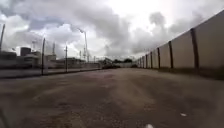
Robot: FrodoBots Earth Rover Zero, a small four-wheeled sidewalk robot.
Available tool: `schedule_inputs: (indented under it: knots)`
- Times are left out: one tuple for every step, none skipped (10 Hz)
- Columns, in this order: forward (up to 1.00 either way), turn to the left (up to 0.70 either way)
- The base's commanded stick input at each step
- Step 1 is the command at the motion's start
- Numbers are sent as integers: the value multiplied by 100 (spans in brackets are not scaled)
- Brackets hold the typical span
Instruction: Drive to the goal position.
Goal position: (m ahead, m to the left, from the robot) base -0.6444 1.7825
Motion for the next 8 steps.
schedule_inputs:
  knots:
    - [30, 0]
    - [30, 0]
    - [30, 0]
    - [30, 0]
    - [30, 0]
    - [30, 0]
    - [30, 0]
    - [30, 0]
